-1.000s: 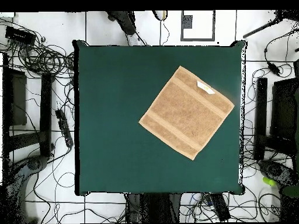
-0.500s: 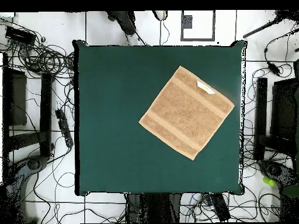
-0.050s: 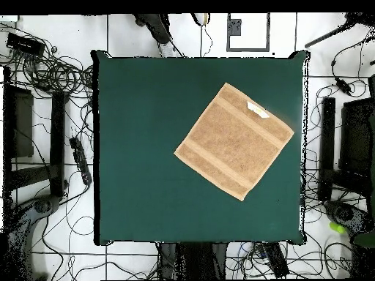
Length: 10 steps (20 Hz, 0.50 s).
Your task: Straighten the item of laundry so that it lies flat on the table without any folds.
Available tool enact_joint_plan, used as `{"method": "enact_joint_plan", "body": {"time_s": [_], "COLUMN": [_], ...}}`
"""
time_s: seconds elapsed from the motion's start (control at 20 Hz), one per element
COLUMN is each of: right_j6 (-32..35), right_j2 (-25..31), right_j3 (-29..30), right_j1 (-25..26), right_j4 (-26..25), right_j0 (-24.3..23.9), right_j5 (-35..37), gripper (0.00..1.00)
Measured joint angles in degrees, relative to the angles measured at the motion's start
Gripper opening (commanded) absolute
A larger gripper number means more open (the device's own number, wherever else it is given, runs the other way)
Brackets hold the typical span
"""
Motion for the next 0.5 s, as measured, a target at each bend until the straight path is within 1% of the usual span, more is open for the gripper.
{"method": "enact_joint_plan", "body": {"time_s": [0.1,0.15,0.25,0.35,0.5], "right_j6": [0.0,0.0,0.0,0.0,0.0], "right_j2": [0.3,0.4,0.5,0.5,0.5], "right_j3": [1.5,1.7,2.4,2.4,2.2], "right_j1": [-0.5,-0.5,-0.4,-0.1,0.2], "right_j4": [1.2,1.5,3.9,5.0,5.4], "right_j0": [-0.4,-0.5,-0.4,-0.2,0.5], "right_j5": [-3.9,-4.5,-7.4,-7.4,-6.5], "gripper": [0.00,0.00,0.00,0.00,0.00]}}
